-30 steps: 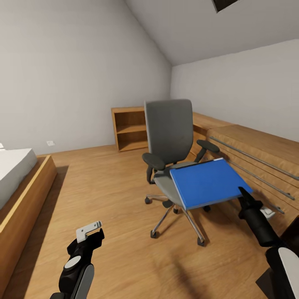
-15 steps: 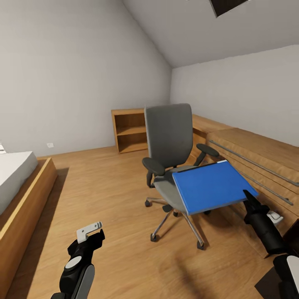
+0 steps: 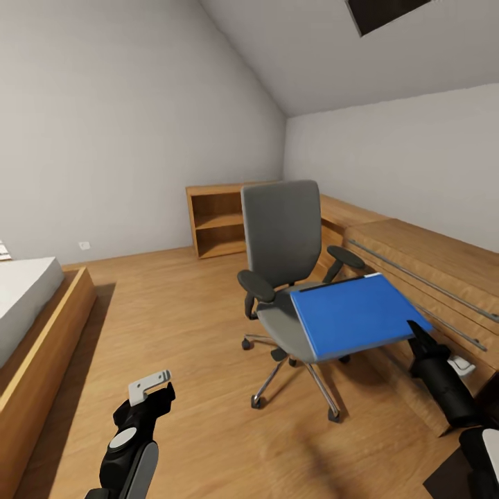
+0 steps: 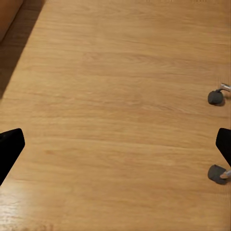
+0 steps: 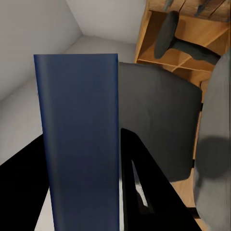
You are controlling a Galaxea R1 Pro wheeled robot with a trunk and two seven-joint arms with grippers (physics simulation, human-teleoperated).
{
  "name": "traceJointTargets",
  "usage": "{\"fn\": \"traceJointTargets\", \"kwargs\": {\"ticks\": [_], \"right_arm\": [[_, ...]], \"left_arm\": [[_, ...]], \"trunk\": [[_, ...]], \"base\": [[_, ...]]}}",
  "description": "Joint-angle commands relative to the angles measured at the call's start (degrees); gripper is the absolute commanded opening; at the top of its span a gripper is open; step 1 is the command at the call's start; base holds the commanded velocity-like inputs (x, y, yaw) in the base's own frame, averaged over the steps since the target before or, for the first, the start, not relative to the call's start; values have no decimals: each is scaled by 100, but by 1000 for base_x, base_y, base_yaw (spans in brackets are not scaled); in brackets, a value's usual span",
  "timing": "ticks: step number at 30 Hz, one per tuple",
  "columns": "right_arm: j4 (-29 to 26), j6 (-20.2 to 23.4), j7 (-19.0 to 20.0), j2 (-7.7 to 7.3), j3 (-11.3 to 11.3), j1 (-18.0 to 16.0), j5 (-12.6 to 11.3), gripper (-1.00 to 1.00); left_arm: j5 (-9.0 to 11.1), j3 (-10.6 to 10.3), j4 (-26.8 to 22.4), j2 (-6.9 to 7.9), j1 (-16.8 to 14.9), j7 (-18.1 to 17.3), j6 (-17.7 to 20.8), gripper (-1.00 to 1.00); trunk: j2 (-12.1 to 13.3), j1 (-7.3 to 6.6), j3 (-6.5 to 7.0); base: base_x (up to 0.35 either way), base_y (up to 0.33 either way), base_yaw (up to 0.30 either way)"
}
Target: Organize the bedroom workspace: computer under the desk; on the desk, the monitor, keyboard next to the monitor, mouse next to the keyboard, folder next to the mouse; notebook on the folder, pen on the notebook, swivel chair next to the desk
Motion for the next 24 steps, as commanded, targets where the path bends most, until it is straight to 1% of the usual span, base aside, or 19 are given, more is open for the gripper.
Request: {"fn": "traceJointTargets", "kwargs": {"ticks": [1,4,7,8,12,16,18,19,20,22,23,24], "right_arm": [[1,36,-7,2,-29,-4,-21,-100],[1,40,-62,12,-98,-4,-25,-100],[1,32,-107,24,-90,-4,-25,-100],[1,31,-113,45,-85,-4,-25,-100],[1,25,-109,113,-97,-4,-25,-100],[1,23,-108,145,-104,-4,-25,-100],[1,23,-108,145,-108,-4,-25,-100],[1,23,-108,146,-112,-4,-25,-100],[1,23,-108,146,-113,-4,-25,-100],[1,22,-105,146,-116,-4,-25,-100],[1,22,-106,146,-115,-4,-25,-100],[1,22,-105,146,-113,-4,-25,-100]], "left_arm": [[58,-8,-7,1,-4,52,10,100],[62,-9,-14,1,-4,52,3,100],[62,-12,-10,-6,-4,52,3,100],[62,-44,-7,-7,-4,52,3,100],[62,-58,-8,-8,-4,52,4,100],[80,-53,23,-6,-4,52,32,100],[86,-48,235,2,-4,52,30,100],[81,-44,475,13,-4,52,21,100],[77,-42,607,18,-4,54,14,100],[68,-34,1176,55,-4,61,-8,100],[67,-32,1324,72,-4,64,-13,100],[62,-30,1619,105,-4,68,-20,100]], "trunk": [[39,-24,13],[160,-89,67],[280,-155,121],[320,-177,139],[480,-265,211],[641,-353,282],[721,-397,318],[761,-419,336],[801,-441,354],[881,-485,390],[922,-507,408],[962,-529,426]], "base": [[0,0,0],[0,0,0],[0,0,0],[0,0,0],[0,0,0],[0,0,0],[0,0,0],[0,0,0],[0,0,0],[0,0,0],[0,0,0],[0,0,0]]}}
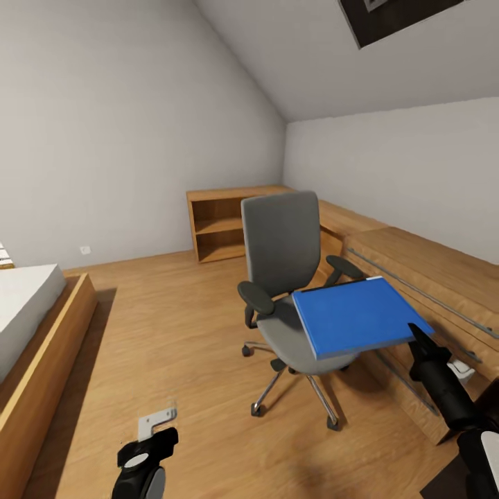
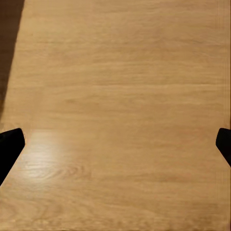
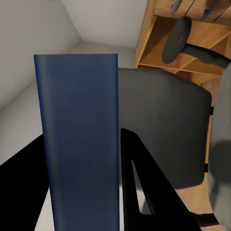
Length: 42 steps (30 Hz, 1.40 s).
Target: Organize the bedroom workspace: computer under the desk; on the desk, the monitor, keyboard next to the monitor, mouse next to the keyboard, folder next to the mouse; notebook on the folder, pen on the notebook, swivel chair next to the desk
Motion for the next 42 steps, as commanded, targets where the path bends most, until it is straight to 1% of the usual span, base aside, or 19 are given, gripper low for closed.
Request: {"fn": "traceJointTargets", "kwargs": {"ticks": [1,2,4,6,7,9,10,12,16,20,24,27,28,29,30,33,35,39,42], "right_arm": [[1,35,6,1,-9,-4,-18,-100],[1,35,5,1,-9,-4,-18,-100],[1,35,5,1,-9,-4,-18,-100],[1,35,4,1,-12,-4,-18,-100],[1,35,4,1,-13,-4,-18,-100],[1,35,4,6,-15,-4,-18,-100],[1,35,4,5,-17,-4,-18,-100],[1,31,4,3,-67,-4,-18,-100],[1,2,14,8,-198,-4,-18,-100],[1,-10,26,9,-232,-4,-18,-100],[1,-54,41,10,-247,-4,-18,-100],[1,-69,51,7,-257,-4,-18,-100],[1,-76,58,5,-266,-4,-18,-100],[1,-79,61,4,-276,-4,-18,-100],[1,-82,63,5,-314,-4,-18,-100],[1,-88,59,8,-421,-4,-22,-100],[1,-115,55,13,-451,-4,-24,-100],[1,-253,49,11,-468,-4,-26,-100],[1,-290,44,12,-463,-4,-27,-100]], "left_arm": [[51,-9,276,32,-4,53,4,100],[49,-9,401,44,-4,51,1,100],[46,-3,840,80,-4,43,-61,100],[48,-1,1147,133,-2,36,-290,100],[53,0,1392,198,-3,33,-570,100],[56,-1,1967,333,-2,24,-1298,100],[54,-4,2552,404,-3,-2,-1893,100],[50,-6,2846,442,-4,-28,-2153,100],[48,-12,3036,464,-4,-47,-2304,100],[49,-9,3213,471,-4,-56,-2338,100],[45,-7,3572,489,-4,-142,-2354,100],[46,-7,3728,539,-4,-410,-2357,100],[45,-7,3815,576,-4,-596,-2357,100],[45,-7,3865,599,-4,-691,-2357,100],[46,-7,3980,645,-7,-870,-2358,100],[58,-7,4303,726,-11,-1143,-2358,100],[68,-7,4481,752,-16,-1211,-2358,100],[81,-5,4633,777,-20,-1264,-2369,100],[93,0,4662,776,-21,-1270,-2585,100]], "trunk": [[39,-24,14],[79,-46,31],[159,-90,67],[240,-133,103],[280,-155,121],[360,-199,156],[400,-221,171],[480,-265,199],[641,-353,252],[801,-441,305],[961,-529,357],[1082,-595,397],[1122,-617,410],[1162,-639,423],[1202,-661,436],[1322,-726,476],[1403,-770,502],[1563,-858,555],[1683,-924,594]], "base": [[0,0,0],[0,0,0],[0,0,0],[0,0,0],[0,0,0],[0,0,-9],[0,0,-118],[0,0,-154],[0,0,-197],[0,0,-213],[0,0,-222],[0,0,-227],[0,0,-229],[0,0,-230],[0,0,-230],[0,0,-231],[0,0,-231],[0,0,-231],[-73,0,-231]]}}
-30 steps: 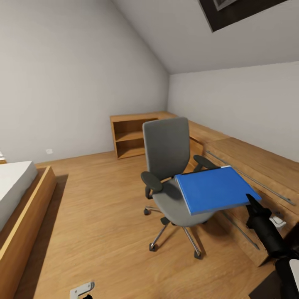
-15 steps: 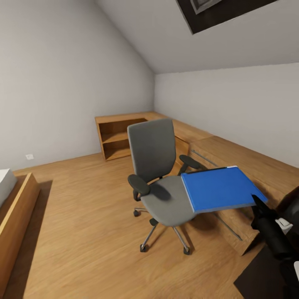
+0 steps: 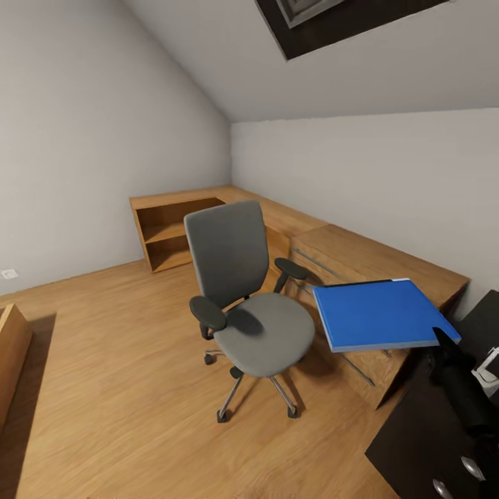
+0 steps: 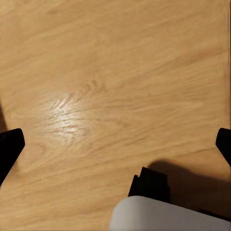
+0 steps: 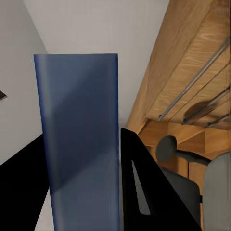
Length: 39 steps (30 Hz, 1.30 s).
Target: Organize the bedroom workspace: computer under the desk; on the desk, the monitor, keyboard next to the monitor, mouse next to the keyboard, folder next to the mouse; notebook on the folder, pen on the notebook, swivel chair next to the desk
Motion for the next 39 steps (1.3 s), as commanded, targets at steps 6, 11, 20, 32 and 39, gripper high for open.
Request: {"fn": "traceJointTargets", "kwargs": {"ticks": [6,11,20,32,39], "right_arm": [[2,12,-14,1,-2,-6,-28,-100],[2,-65,-24,0,-1,-6,-26,-100],[2,-96,-25,6,7,-6,-29,-100],[2,-134,-19,18,16,-6,-24,-100],[2,-201,19,18,16,-6,-22,-100]], "left_arm": [[57,29,16,8,-1,42,-370,100],[58,83,18,-8,-1,41,-405,100],[53,113,18,-32,0,38,-398,100],[39,100,145,-44,0,34,-390,100],[32,100,175,-52,0,34,-412,100]], "trunk": [[239,-134,75],[440,-244,141],[801,-442,259],[1282,-706,421],[1563,-859,541]], "base": [[-278,0,-231],[-330,0,-231],[-56,0,-231],[-68,161,-235],[-39,190,-266]]}}
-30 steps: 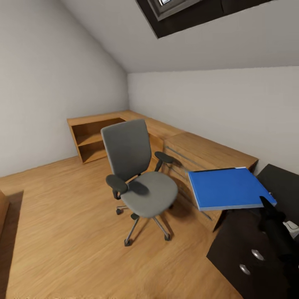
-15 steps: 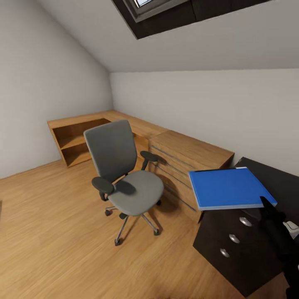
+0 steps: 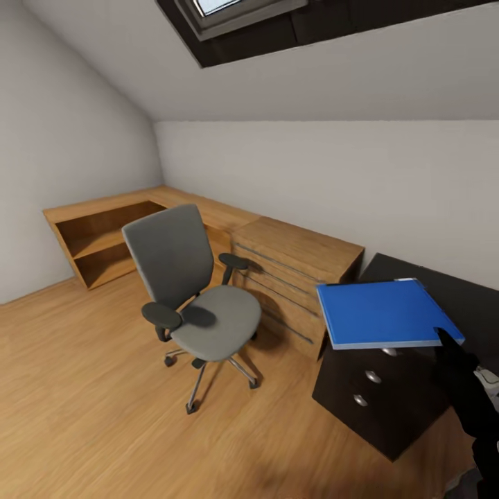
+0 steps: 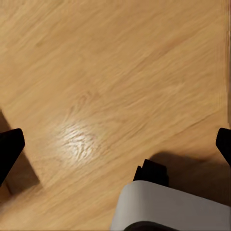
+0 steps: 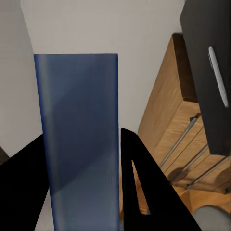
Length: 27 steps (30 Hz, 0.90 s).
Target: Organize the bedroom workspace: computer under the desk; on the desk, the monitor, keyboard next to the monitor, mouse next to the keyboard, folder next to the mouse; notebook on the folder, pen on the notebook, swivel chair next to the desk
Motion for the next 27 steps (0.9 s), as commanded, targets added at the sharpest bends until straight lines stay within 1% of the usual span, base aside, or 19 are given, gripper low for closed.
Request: {"fn": "traceJointTargets", "kwargs": {"ticks": [1,7,12,15,20,27], "right_arm": [[2,18,8,2,-10,-6,-31,-100],[2,-147,29,2,-5,-6,-29,-100],[2,-180,23,0,77,-6,-33,-100],[2,-143,3,-6,192,-6,-37,-100],[2,-139,11,0,231,-6,-38,-100],[2,-164,24,-6,224,-6,-35,-100]], "left_arm": [[57,-22,-1,3,-1,21,-24,100],[57,-22,7,1,-2,20,-184,100],[57,-26,8,7,-1,27,-241,100],[57,-27,8,9,-1,28,-251,100],[57,-24,15,3,-1,27,-253,100],[56,-23,15,16,-1,31,-253,100]], "trunk": [[39,-23,13],[280,-155,122],[480,-265,220],[601,-331,276],[801,-440,379],[1082,-594,565]], "base": [[-5,33,-275],[-2,9,-277],[0,1,-221],[0,0,-61],[0,0,-11],[0,0,0]]}}
